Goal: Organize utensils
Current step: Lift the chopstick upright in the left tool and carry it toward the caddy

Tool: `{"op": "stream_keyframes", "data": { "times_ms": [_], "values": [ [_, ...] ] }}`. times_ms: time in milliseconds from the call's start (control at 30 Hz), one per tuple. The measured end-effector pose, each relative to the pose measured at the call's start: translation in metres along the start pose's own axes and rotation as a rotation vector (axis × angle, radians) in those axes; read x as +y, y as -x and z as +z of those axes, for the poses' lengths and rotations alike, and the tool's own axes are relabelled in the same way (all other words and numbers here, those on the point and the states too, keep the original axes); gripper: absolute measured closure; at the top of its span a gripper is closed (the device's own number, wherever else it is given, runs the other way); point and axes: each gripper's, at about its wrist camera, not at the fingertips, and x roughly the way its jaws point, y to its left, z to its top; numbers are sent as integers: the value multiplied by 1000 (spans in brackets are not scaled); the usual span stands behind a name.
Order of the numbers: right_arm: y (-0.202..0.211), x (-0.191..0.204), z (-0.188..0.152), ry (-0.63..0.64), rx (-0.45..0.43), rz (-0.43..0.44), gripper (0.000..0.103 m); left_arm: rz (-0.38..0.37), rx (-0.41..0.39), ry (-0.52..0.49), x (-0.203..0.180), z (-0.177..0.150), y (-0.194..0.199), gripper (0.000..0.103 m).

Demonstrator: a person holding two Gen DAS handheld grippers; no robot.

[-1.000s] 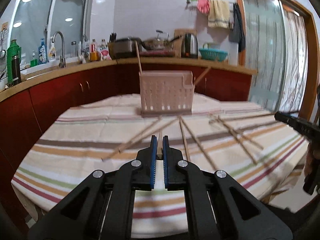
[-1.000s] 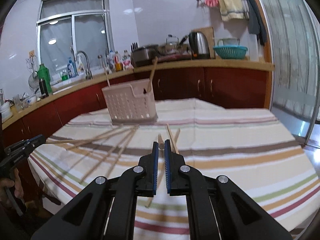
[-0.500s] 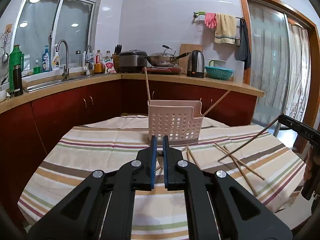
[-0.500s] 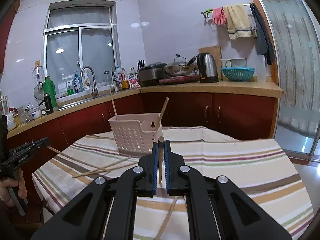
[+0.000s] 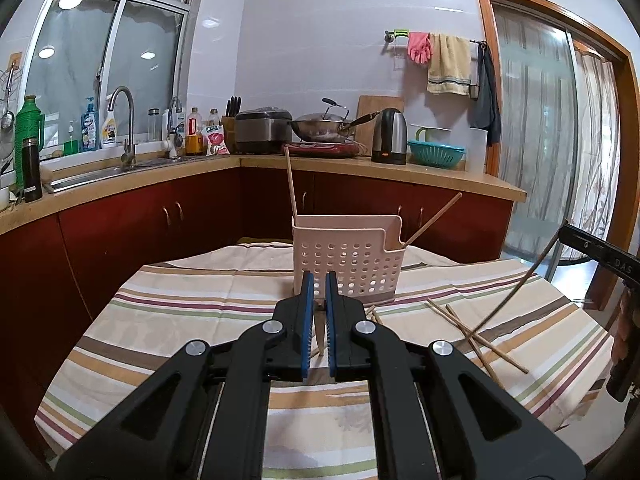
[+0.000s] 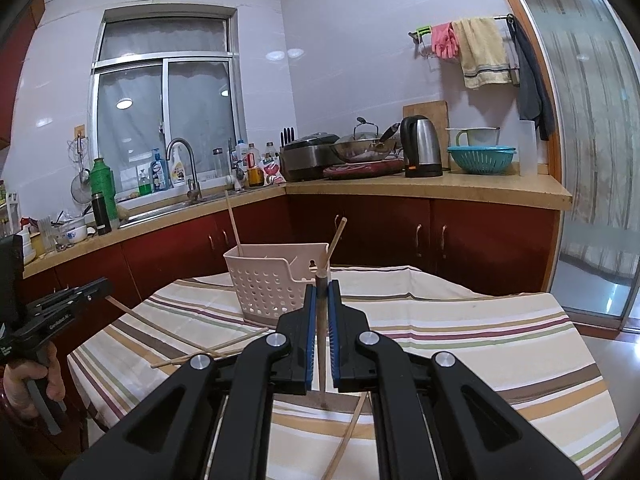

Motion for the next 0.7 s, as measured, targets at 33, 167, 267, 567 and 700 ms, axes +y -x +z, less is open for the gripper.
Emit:
{"op": "stream_keyframes", "data": {
  "times_ms": [33, 167, 267, 567, 700],
  "values": [
    [1, 0, 1, 2, -1, 0, 96, -1, -3, 0, 0, 1, 0, 97],
    [0, 3, 3, 5, -1, 3, 96, 0, -11, -1, -1, 4, 1, 97],
    [1, 3, 4, 5, -2, 6, 97, 1, -15, 0, -1, 6, 2, 97],
    [4, 8, 7, 9, -8, 13, 97, -8, -32, -6, -1, 10, 5, 97],
    [4, 9, 9, 10, -10, 18, 97, -11, -35, -9, -1, 13, 5, 97]
  ]
}}
